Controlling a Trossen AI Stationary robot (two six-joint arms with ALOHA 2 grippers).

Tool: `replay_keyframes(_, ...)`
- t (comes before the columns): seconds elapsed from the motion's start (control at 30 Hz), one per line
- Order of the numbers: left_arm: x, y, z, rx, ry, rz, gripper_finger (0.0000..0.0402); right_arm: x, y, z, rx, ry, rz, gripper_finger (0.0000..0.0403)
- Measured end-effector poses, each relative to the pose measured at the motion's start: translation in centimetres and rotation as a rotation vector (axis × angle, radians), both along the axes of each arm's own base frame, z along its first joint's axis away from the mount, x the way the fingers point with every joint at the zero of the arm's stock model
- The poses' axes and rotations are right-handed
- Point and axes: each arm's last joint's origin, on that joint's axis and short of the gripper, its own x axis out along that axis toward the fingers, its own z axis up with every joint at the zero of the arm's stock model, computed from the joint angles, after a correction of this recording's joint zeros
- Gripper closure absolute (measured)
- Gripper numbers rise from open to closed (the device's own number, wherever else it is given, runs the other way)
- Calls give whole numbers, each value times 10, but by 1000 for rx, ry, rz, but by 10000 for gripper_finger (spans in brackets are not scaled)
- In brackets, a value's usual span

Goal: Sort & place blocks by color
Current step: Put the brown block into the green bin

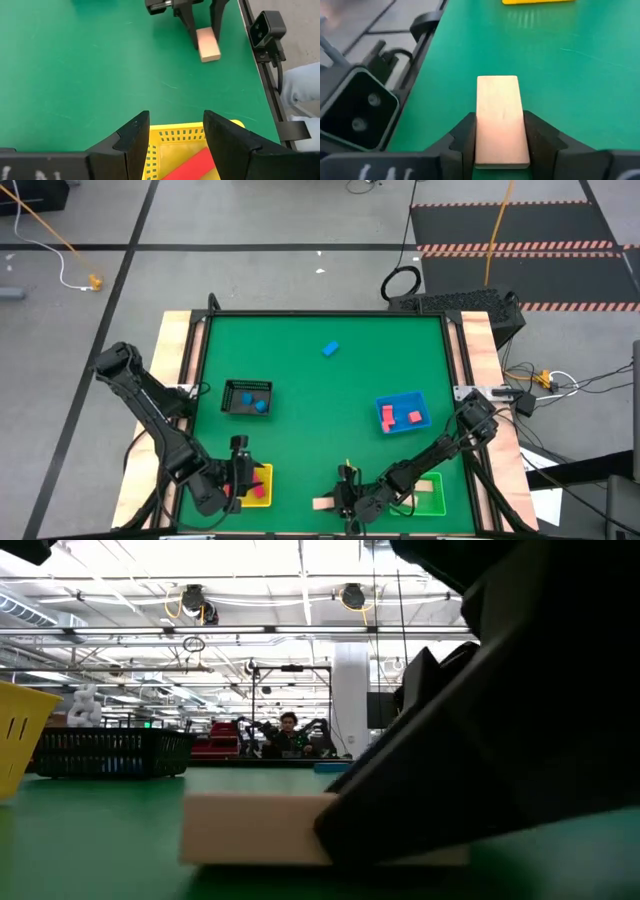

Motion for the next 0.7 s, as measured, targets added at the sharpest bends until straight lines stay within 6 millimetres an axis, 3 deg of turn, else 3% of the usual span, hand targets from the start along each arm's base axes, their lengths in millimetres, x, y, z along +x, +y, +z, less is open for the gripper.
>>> replay_keyframes(0.13,3,3,0,2,0,10,213,1,1,16,62,-30,-4,290)
replay_keyframes(0.4,13,11,1,18,-11,30,213,-8,-14,87,178,-64,-63,290)
replay_keyframes(0.53,20,18,1,15,-12,65,213,-27,-28,126,226,6,-112,290)
replay_keyframes(0.7,26,25,1,19,-11,94,213,-64,-39,156,347,199,-158,290)
